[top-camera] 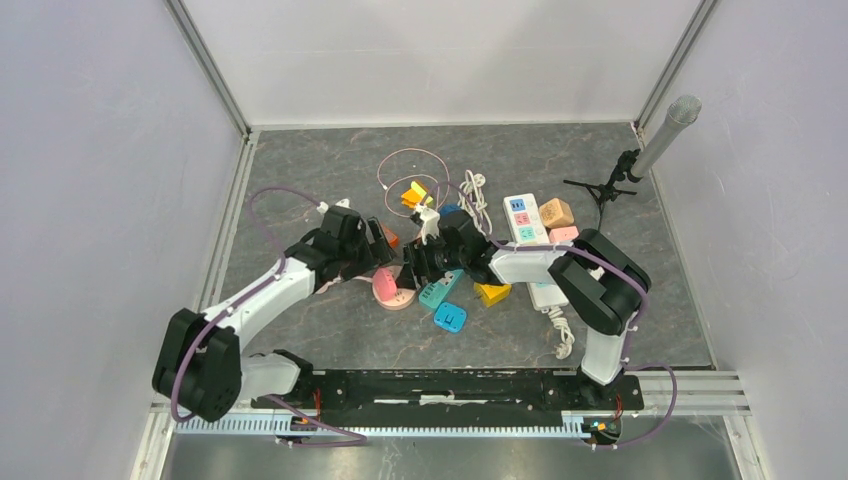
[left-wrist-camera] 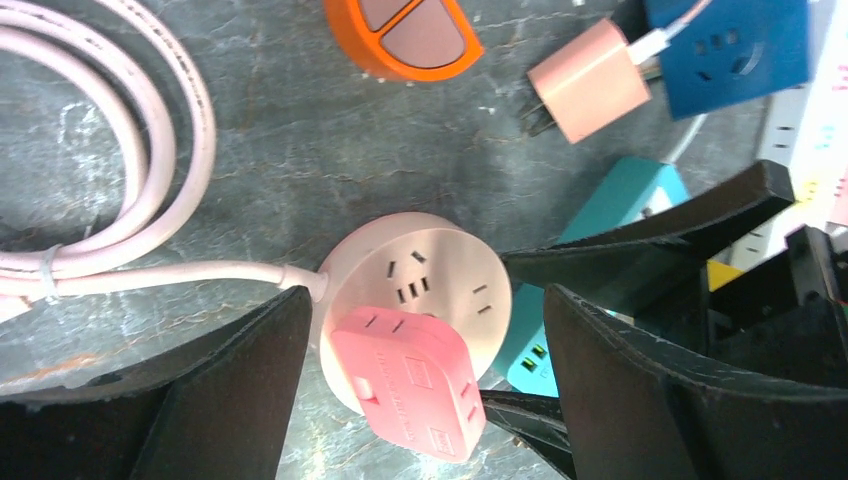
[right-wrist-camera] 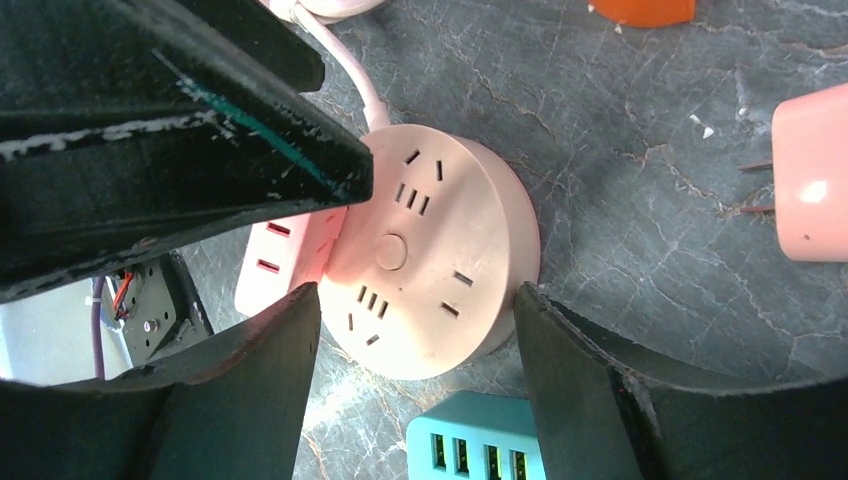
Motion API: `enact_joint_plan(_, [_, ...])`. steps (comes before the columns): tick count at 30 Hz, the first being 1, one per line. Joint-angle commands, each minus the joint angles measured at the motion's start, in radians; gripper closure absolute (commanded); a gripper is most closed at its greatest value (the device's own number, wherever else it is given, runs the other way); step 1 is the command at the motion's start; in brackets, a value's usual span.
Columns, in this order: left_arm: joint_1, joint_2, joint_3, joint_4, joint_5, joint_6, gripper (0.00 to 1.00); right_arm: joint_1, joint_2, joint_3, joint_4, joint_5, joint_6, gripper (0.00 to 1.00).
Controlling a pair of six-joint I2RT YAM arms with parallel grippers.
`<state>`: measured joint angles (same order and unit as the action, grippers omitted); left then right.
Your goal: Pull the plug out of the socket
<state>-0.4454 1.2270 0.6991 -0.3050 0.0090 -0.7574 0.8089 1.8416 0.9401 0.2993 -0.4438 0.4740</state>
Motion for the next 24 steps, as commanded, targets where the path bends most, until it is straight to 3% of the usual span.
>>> enact_joint_plan(1, [-0.008,0.066,0.093,-0.176,-0.065,0.003,0.11,0.010,0.022,0.028,0.034,-0.019,-0.004,0.25])
enact_joint_plan(4, [-0.018,0.081,0.097,-0.189,-0.065,-0.007,0.21,0.013,0.022,0.027,0.034,-0.014,-0.006,0.26])
enact_joint_plan(13, [-0.021,0.050,0.105,-0.217,-0.017,-0.006,0.47,0.014,0.051,0.071,-0.068,0.059,-0.023,0.41])
enact_joint_plan(19, [-0.016,0.030,0.104,-0.244,0.081,0.059,0.54,0.021,0.059,0.089,-0.124,0.105,-0.053,0.49])
enact_joint_plan(24, [-0.008,0.001,0.109,-0.304,0.078,0.096,0.54,0.031,0.072,0.131,-0.182,0.132,-0.072,0.62])
